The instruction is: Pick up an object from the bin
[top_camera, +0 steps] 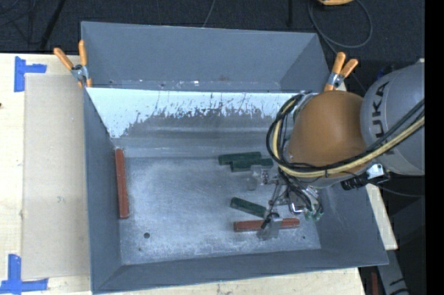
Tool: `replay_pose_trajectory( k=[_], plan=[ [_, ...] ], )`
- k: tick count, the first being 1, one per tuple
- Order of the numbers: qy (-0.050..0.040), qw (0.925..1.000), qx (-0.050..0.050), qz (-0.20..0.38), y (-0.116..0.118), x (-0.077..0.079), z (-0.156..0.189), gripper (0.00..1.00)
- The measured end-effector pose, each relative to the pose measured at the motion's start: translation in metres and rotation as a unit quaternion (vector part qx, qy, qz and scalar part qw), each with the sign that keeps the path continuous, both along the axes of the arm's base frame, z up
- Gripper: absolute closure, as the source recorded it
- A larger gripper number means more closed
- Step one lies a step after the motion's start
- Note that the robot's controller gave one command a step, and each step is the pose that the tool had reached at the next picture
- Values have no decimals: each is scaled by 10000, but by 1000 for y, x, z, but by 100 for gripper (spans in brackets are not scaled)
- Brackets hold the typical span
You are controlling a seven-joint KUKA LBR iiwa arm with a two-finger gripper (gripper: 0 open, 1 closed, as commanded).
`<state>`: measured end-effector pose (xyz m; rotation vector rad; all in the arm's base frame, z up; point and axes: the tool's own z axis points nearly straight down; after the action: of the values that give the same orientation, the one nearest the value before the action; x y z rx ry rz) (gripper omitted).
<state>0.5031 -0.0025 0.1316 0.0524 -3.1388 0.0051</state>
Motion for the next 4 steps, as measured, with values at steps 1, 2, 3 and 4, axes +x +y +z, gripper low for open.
replay_pose_trajectory(
  k=[1,2,3,4],
  plan=[
    [16,10000,19,11,-22,28,-65,0],
    [-31,10000,22,-3,-22,30,-59,100],
    [-43,10000,17,-71,-16,-12,73,100],
    [-10,10000,19,-82,-16,-12,69,0]
  ],
)
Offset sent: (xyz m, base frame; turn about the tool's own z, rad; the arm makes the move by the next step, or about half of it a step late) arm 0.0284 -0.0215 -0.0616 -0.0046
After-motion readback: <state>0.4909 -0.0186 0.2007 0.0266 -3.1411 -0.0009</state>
